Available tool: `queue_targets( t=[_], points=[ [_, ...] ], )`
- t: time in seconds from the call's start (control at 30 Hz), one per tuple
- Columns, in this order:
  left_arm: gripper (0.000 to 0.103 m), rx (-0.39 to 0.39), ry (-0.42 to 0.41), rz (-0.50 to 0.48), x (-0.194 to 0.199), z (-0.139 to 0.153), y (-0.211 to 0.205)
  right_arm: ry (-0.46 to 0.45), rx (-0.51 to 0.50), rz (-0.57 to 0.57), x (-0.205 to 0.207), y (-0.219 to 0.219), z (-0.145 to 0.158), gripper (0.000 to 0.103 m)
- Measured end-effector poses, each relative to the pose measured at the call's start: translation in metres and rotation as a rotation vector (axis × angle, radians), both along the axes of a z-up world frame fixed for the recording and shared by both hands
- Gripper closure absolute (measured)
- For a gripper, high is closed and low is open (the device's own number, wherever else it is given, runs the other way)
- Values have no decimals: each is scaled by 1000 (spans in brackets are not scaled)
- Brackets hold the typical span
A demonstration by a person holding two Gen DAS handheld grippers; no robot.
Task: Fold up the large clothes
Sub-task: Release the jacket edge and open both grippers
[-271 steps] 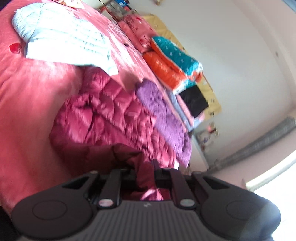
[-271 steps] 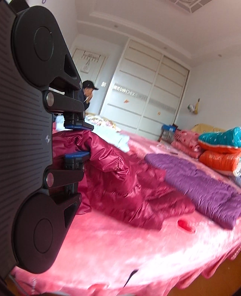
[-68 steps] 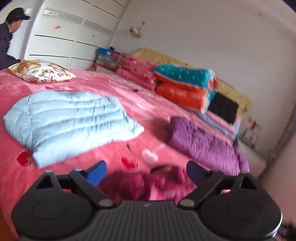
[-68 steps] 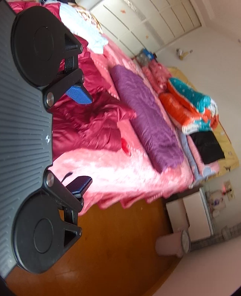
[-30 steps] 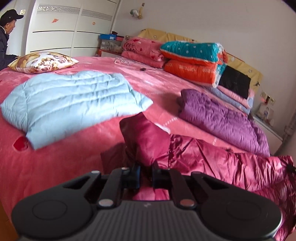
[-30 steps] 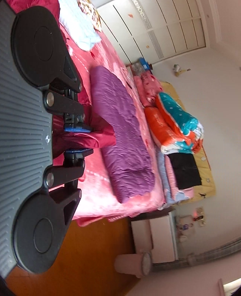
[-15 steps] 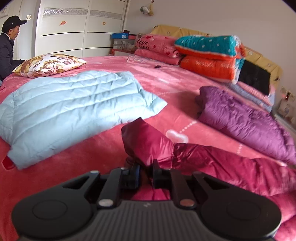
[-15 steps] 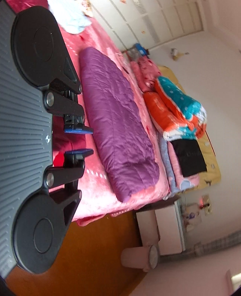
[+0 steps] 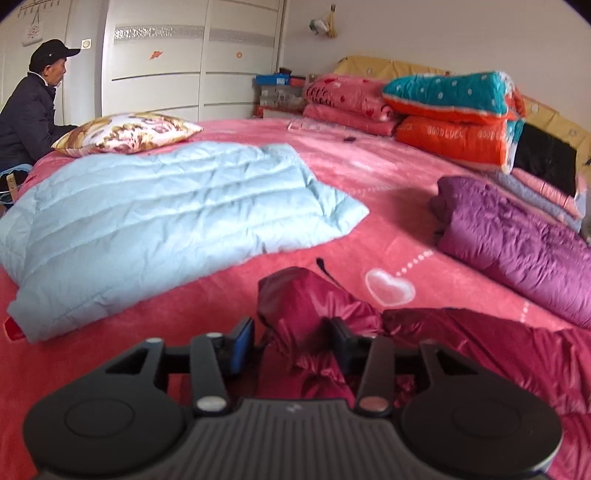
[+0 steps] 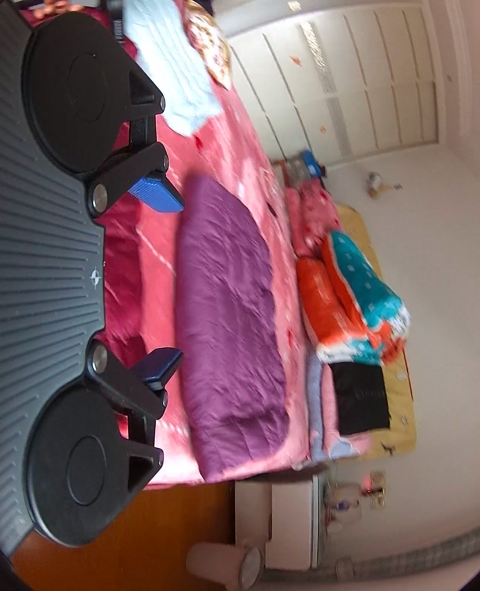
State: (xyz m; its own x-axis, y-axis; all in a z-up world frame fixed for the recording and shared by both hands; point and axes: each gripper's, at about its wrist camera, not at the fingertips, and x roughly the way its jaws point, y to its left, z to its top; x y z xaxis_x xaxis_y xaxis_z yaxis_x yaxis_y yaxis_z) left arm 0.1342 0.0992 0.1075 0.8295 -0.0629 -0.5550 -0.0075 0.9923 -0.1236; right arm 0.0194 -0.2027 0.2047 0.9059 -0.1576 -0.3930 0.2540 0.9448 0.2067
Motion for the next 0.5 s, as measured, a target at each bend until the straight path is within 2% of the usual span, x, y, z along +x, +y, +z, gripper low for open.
queue_targets(
  t=[0.07,0.13,0.2,0.3,0.37,0.5],
  points=[
    [38,6,-40,0,-14,12,3,35,-22,15,3,6,-8,1],
    [33,28,-114,-19,-34,28,3,67,-37,12,5,12,-17,1],
    [25,68,-186,-50,-55,42,-1,90,-51,-1,7,15,-24,1],
    [17,90,-244,-164,-76,52,-18,126,-67,-21,12,17,-33,0],
    [13,95,-224,-249,-74,49,-33,140,-97,-31,16,19,-37,0],
    [14,50,-112,-284,-42,18,-42,185,-116,-26,31,18,-51,0]
  ],
)
